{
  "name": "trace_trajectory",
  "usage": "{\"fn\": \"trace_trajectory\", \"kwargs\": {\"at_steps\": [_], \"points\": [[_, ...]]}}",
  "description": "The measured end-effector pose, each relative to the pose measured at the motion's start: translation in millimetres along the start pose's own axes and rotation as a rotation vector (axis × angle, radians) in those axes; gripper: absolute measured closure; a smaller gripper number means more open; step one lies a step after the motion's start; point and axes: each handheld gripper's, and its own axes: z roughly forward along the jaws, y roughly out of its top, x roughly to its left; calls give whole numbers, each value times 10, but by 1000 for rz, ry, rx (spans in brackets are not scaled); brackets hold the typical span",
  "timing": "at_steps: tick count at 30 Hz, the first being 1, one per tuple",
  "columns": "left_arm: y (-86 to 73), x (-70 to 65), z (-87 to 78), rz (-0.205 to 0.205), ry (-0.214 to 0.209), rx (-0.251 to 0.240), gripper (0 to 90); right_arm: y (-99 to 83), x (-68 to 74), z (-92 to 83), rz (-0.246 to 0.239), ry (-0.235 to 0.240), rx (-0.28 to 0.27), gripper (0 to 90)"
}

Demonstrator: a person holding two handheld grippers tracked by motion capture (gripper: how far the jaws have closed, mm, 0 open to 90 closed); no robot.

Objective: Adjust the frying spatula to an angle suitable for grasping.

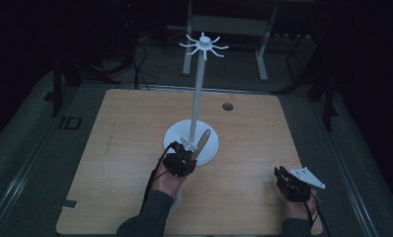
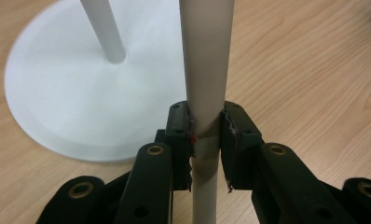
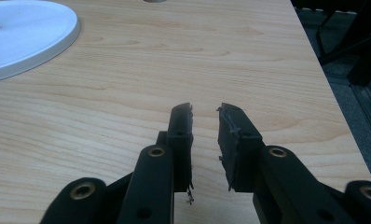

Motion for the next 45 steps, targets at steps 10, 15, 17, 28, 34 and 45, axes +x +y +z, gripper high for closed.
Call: {"fn": "trace_trajectory", "kwargs": {"at_steps": [10,15,17,28,34,45], "points": [[82,-43,-135,5,12,-83,748,0,0,0,0,1,0,745],[149,-36,-228,4,27,-126,748,1,-1,0,-6,0,0,744],[158,-36,-265,0,33,-148,748,0,-2,1,-4,1,0,745],[171,-61,-398,-7,58,-228,748,1,2,3,-6,-1,0,745],[183,-80,-449,-10,67,-255,748,3,15,9,-8,1,1,745],[203,-113,-526,-21,104,-322,748,-2,-3,1,-1,-3,-1,745]]}}
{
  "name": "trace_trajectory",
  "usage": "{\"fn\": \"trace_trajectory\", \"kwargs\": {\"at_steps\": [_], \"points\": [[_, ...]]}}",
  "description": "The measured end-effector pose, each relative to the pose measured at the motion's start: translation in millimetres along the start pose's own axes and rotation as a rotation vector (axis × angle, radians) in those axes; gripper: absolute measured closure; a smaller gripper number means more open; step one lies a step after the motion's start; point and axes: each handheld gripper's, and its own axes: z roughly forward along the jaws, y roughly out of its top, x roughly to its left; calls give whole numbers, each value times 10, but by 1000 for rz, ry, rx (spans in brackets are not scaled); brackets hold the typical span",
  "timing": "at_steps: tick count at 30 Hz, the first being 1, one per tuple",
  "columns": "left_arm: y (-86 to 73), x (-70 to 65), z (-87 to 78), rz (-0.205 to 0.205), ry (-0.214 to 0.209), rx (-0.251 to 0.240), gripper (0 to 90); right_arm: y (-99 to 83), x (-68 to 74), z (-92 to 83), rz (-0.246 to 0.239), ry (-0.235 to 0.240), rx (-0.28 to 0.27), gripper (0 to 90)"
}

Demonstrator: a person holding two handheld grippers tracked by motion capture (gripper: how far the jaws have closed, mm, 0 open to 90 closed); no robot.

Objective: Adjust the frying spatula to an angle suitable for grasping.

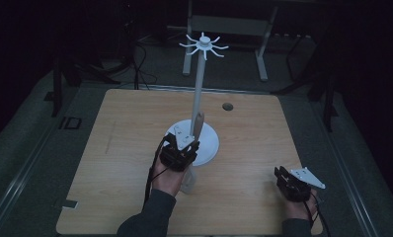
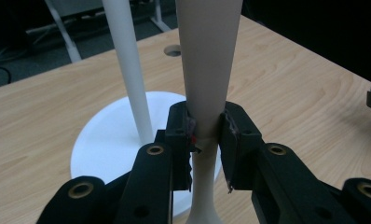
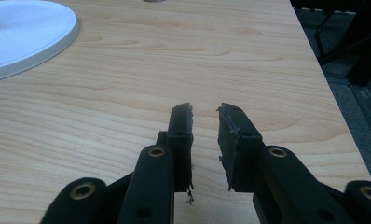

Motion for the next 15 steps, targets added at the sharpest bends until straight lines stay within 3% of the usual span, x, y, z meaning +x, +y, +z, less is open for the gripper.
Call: {"fn": "trace_trajectory", "kwargs": {"at_steps": [15], "points": [[10,18,-67,-18,32,-56,748,0,-3,4,-1,-3,1,745]]}}
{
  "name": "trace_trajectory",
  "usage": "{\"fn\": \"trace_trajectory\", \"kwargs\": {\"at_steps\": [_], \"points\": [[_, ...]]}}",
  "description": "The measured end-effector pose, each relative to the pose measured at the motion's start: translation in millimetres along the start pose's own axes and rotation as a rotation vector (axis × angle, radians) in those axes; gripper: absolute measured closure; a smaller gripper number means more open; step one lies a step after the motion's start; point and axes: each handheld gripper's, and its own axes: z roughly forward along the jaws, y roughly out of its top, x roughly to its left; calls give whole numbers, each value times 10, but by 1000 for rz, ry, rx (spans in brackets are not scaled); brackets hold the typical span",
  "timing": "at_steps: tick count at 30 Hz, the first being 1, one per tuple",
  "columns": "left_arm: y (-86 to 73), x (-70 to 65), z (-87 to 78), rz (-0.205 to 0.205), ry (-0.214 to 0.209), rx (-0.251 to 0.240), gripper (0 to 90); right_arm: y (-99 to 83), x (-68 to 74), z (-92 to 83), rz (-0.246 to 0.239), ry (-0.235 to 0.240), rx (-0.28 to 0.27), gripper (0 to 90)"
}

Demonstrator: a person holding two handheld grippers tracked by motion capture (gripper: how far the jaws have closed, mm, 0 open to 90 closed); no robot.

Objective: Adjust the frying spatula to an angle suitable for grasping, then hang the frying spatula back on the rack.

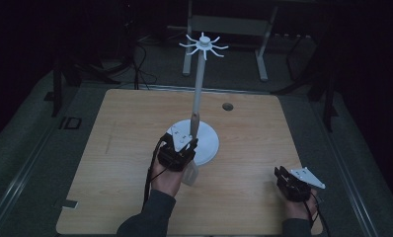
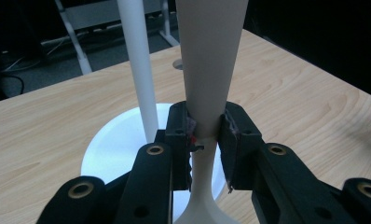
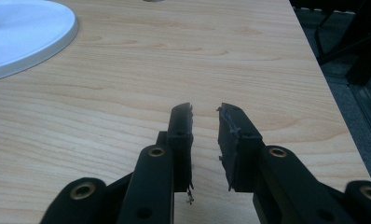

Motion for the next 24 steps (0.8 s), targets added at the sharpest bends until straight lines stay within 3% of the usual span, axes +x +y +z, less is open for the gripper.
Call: {"fn": "trace_trajectory", "kwargs": {"at_steps": [9,24], "points": [[32,16,-34,-13,6,-14,748,5,13,10,-3,2,0,745],[157,-8,-105,-2,26,-66,748,2,-1,-1,3,-2,-2,745]]}}
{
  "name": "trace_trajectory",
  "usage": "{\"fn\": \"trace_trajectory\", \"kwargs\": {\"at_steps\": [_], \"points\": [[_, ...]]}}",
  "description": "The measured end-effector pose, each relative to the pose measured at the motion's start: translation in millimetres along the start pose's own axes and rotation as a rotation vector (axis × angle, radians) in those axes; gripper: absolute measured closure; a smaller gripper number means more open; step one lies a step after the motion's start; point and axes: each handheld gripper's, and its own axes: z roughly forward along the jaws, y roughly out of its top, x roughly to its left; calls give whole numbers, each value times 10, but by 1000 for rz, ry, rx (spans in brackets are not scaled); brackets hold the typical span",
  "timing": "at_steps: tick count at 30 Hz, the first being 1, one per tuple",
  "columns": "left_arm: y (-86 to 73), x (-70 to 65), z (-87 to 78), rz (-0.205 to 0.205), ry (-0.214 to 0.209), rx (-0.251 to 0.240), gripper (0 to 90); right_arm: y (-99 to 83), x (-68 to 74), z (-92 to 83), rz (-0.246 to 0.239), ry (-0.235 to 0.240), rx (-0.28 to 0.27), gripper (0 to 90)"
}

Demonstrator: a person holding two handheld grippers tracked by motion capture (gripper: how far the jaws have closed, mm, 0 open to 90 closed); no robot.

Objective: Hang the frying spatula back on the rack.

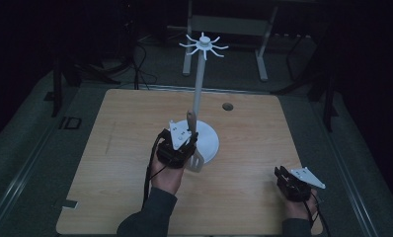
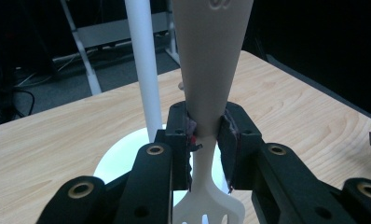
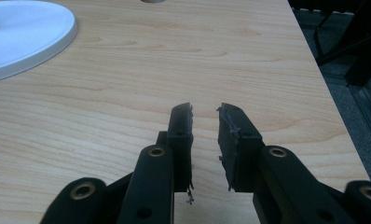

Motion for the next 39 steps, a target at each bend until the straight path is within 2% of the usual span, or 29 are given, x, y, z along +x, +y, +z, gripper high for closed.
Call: {"fn": "trace_trajectory", "kwargs": {"at_steps": [18,28,39], "points": [[162,-35,1,4,30,-56,748,2,-2,-1,-1,0,-3,745],[298,-48,6,12,67,-95,747,1,-3,-6,1,0,-2,745],[414,-70,32,21,114,-114,747,0,-7,-5,1,1,-2,744]]}}
